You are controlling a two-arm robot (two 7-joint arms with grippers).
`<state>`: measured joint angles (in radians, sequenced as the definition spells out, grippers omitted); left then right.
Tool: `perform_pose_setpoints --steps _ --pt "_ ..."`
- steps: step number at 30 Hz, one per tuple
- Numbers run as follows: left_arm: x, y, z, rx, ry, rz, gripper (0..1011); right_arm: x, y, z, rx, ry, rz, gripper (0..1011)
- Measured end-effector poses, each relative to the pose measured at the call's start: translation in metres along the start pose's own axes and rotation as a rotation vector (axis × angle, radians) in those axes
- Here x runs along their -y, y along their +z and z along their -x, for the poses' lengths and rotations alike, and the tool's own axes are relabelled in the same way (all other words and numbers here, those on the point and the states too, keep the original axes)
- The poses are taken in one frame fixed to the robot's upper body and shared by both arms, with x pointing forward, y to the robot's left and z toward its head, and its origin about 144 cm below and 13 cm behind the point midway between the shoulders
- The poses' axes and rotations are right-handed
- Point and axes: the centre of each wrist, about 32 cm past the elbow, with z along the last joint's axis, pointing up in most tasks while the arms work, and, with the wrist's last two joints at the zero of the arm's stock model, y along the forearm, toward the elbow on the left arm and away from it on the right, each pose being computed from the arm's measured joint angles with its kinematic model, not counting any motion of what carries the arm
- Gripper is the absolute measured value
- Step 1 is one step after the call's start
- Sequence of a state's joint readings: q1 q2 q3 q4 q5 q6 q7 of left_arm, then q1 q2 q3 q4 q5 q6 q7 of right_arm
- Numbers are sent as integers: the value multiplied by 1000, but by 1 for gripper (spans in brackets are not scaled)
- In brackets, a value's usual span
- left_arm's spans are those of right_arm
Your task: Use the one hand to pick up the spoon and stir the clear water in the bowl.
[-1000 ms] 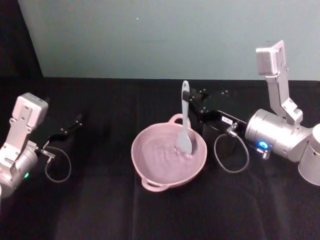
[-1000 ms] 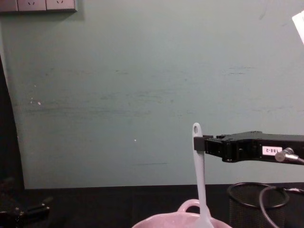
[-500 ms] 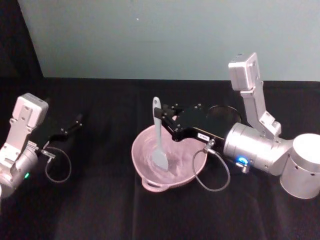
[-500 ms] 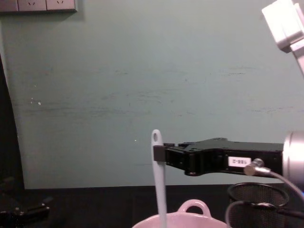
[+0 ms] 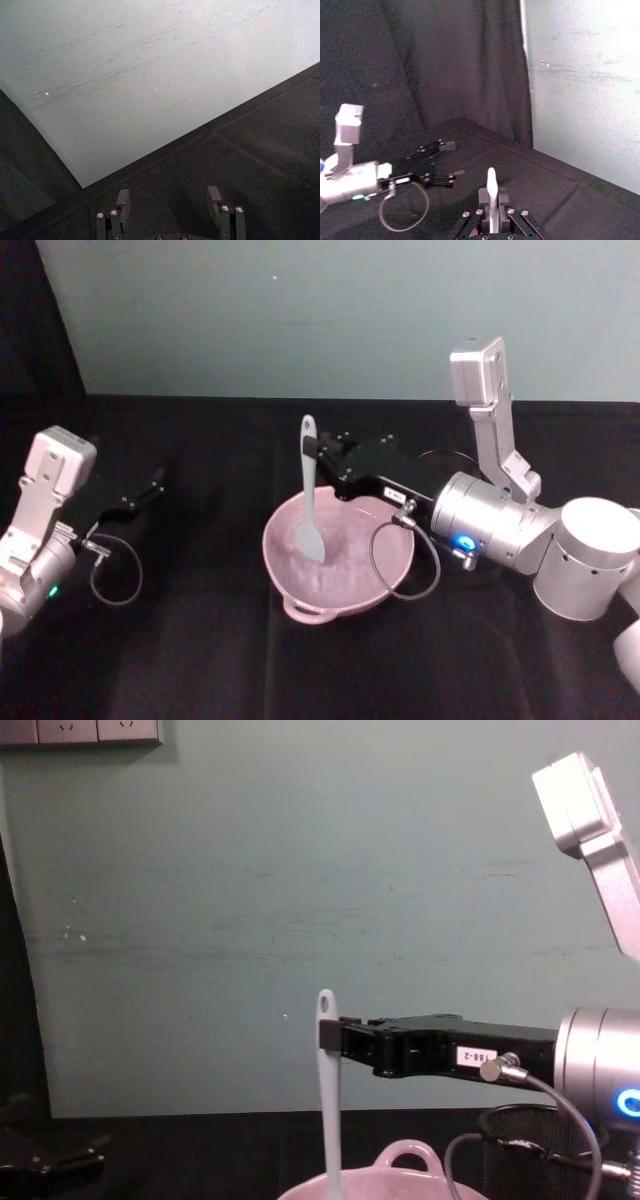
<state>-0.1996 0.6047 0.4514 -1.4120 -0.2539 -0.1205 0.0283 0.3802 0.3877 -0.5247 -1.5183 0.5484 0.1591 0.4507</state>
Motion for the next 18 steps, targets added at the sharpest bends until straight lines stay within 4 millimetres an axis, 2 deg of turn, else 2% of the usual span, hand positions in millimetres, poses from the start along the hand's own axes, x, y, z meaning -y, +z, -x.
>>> perform_pose_setpoints --steps 10,18 --pt "0 0 0 0 0 0 1011 3 -3 -19 -21 -108 0 112" --pt "0 0 0 0 0 0 1011 24 -2 -23 -7 -182 -9 111"
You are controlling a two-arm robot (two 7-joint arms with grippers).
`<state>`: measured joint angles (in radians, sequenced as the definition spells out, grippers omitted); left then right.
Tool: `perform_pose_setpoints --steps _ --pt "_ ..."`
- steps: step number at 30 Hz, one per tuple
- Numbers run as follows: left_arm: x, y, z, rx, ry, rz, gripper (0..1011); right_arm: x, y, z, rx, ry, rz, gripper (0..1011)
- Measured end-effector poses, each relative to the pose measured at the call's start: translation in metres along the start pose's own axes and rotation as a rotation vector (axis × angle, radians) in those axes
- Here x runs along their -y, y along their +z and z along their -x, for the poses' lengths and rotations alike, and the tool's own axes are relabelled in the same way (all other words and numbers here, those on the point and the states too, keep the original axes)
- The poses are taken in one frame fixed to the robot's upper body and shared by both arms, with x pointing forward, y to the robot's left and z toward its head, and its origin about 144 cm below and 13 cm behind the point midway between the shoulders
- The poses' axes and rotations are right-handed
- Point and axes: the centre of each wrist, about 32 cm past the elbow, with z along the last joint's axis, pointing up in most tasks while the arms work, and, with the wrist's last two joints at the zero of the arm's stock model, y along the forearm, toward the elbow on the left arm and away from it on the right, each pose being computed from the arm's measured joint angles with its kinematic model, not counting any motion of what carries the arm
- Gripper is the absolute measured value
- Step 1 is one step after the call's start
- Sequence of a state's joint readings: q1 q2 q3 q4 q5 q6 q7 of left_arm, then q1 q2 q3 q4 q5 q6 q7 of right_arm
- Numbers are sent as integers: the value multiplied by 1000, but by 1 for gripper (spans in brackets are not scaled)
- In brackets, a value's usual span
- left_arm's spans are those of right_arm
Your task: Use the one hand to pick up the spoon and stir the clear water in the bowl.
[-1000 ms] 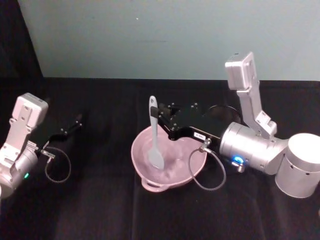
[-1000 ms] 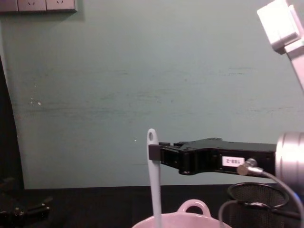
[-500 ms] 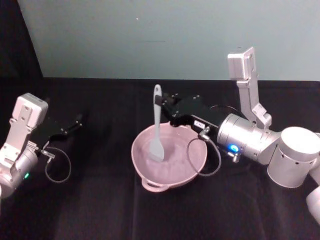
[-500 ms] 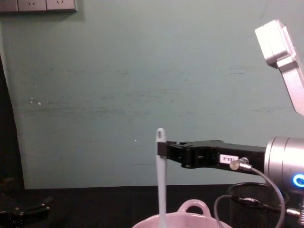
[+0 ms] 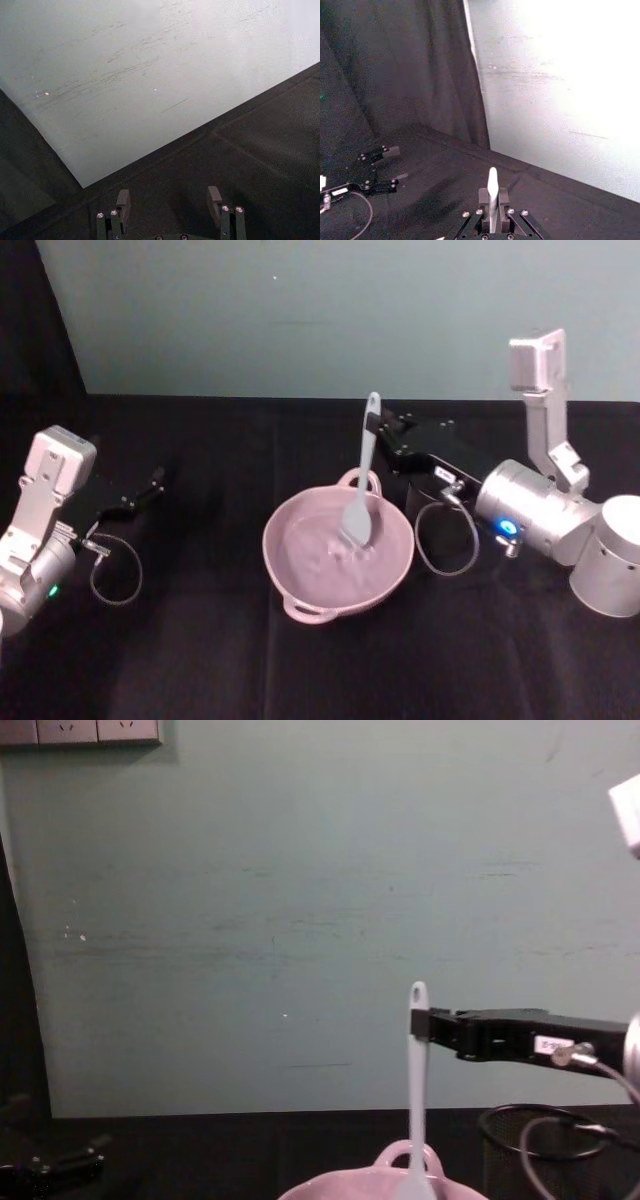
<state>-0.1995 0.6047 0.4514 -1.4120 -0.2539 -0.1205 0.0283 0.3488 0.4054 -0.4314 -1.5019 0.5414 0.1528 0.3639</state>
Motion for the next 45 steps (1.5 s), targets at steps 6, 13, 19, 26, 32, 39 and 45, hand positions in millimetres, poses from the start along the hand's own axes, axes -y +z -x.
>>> perform_pose_setpoints --steps 6,13,19,26,32,39,45 --pt "0 0 0 0 0 0 1011 13 4 3 26 -7 5 111" --pt "0 0 0 0 0 0 1011 19 9 20 65 45 28 111" --pt "0 0 0 0 0 0 1011 13 9 40 78 124 33 111" --pt "0 0 0 0 0 0 1011 -1 9 48 74 169 20 111" --pt "0 0 0 0 0 0 1011 -16 5 46 59 179 10 111" --pt "0 0 0 0 0 0 1011 -27 0 34 39 155 3 112" --pt "0 0 0 0 0 0 1011 -23 0 19 27 96 -14 111"
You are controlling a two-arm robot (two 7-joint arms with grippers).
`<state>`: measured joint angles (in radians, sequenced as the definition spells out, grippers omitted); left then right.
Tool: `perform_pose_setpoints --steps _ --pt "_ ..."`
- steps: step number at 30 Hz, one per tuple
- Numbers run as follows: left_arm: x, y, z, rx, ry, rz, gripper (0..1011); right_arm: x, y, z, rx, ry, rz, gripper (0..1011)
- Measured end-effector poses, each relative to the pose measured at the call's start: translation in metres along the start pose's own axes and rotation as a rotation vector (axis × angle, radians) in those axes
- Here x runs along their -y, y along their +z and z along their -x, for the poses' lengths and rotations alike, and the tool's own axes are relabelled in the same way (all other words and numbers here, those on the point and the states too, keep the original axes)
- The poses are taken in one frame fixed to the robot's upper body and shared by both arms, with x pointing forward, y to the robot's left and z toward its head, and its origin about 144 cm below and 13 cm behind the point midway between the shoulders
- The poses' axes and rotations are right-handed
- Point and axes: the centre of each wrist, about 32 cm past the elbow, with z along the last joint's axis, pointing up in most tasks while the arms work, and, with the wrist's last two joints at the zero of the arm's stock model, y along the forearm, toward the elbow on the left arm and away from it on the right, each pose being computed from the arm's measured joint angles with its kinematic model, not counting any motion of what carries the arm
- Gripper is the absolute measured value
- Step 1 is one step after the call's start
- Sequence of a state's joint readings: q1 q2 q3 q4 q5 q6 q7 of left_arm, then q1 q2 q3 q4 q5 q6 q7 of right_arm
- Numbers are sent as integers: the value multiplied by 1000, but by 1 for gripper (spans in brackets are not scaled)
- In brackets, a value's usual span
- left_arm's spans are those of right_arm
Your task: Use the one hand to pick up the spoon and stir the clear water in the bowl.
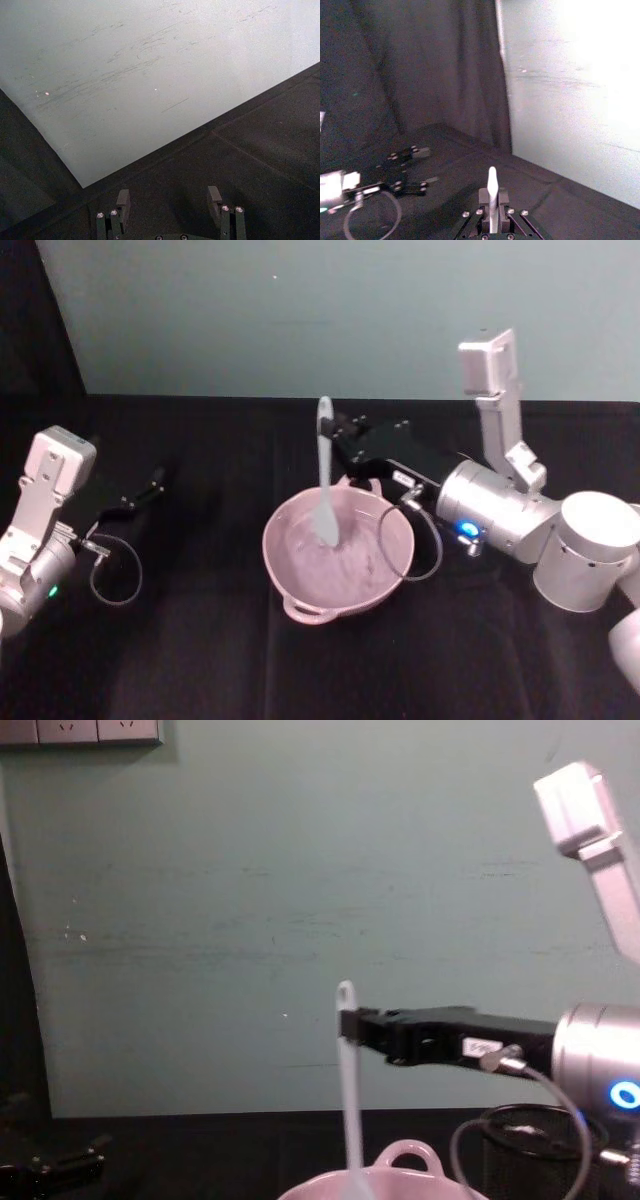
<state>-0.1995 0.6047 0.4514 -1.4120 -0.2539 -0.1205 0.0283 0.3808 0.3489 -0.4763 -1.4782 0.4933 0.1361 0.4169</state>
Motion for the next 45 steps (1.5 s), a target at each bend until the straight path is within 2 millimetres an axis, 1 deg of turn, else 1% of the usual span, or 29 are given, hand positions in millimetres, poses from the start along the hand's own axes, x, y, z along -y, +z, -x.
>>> perform_pose_setpoints --steps 7,11,19,22,27,32,40,45 --pt "0 0 0 0 0 0 1011 16 3 -11 6 -58 -9 111" --pt "0 0 0 0 0 0 1011 25 5 -12 16 -75 -3 111" --pt "0 0 0 0 0 0 1011 38 10 -3 45 -64 33 111" --pt "0 0 0 0 0 0 1011 41 10 6 49 -41 46 111" --pt "0 0 0 0 0 0 1011 37 11 23 51 16 37 111" --pt "0 0 0 0 0 0 1011 29 12 32 52 53 20 111" --pt "0 0 0 0 0 0 1011 17 11 34 46 74 6 111" --pt "0 0 0 0 0 0 1011 5 5 27 31 74 -6 111"
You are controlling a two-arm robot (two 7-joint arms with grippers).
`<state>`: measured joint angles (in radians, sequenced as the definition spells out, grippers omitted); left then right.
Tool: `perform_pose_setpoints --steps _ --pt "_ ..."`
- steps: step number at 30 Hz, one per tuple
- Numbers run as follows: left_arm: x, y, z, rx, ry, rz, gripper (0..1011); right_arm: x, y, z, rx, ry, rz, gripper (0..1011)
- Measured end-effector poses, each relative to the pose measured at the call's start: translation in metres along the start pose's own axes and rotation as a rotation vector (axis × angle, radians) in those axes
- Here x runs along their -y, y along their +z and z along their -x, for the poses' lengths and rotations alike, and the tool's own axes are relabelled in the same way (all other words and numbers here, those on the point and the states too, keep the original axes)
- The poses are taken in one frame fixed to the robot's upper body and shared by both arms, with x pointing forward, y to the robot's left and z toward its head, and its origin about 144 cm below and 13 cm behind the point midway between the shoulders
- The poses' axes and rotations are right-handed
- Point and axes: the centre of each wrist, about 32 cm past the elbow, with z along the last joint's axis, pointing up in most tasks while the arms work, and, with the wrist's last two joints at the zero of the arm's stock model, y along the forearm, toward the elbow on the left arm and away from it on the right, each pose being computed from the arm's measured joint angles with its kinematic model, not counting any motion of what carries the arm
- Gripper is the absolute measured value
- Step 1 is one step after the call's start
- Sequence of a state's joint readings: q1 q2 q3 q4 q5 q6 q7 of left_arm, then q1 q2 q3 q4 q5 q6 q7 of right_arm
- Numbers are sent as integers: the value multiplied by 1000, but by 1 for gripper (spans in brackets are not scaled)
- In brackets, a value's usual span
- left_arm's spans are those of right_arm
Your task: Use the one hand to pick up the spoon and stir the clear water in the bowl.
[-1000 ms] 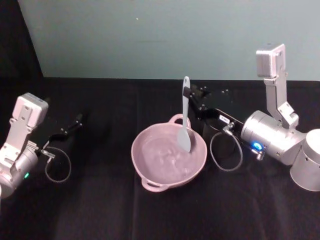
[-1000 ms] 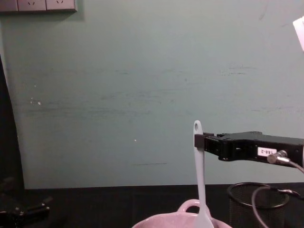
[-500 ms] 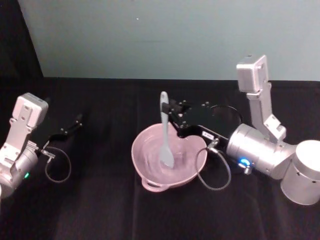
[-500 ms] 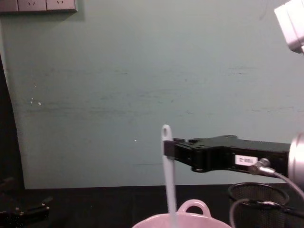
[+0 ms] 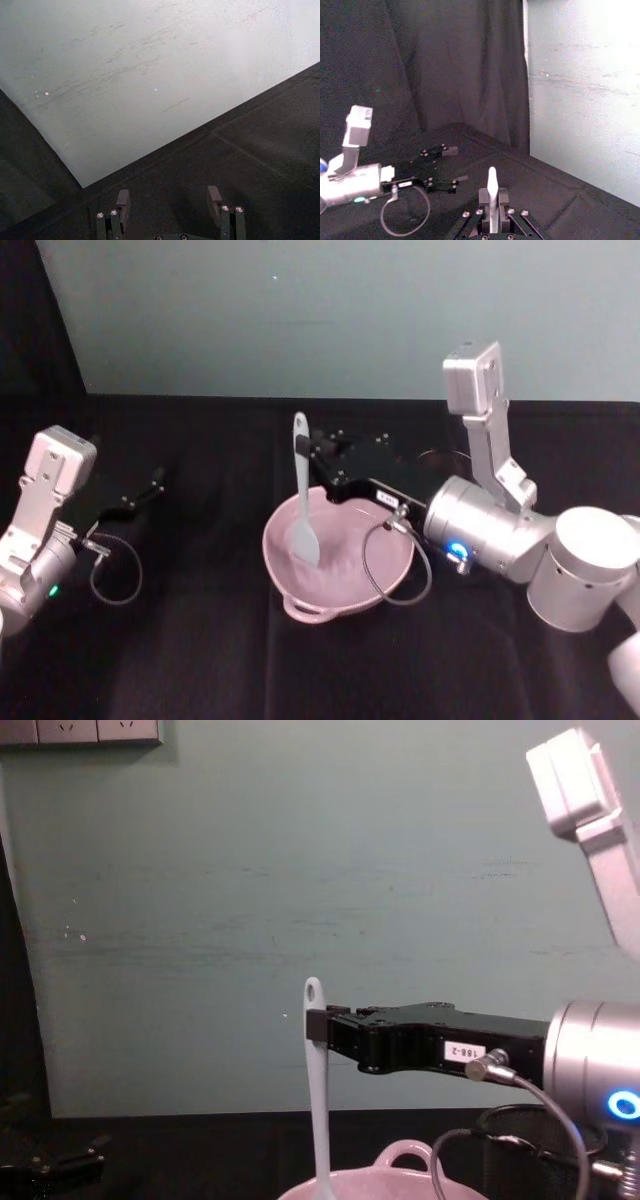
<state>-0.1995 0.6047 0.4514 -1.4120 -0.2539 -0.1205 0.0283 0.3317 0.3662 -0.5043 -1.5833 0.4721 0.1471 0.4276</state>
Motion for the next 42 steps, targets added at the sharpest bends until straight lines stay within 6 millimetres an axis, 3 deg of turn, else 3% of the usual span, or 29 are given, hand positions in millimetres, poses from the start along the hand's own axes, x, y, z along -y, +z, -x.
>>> perform_pose_setpoints --steps 8,14,21,31,42 --pt "0 0 0 0 0 0 1011 -7 -8 -22 -27 -48 -7 111" --pt "0 0 0 0 0 0 1011 8 -5 -37 -24 -111 -21 111" --pt "0 0 0 0 0 0 1011 24 -2 -39 -15 -139 -16 111" --pt "0 0 0 0 0 0 1011 36 1 -21 6 -106 22 111" --pt "0 0 0 0 0 0 1011 18 3 12 20 5 24 111"
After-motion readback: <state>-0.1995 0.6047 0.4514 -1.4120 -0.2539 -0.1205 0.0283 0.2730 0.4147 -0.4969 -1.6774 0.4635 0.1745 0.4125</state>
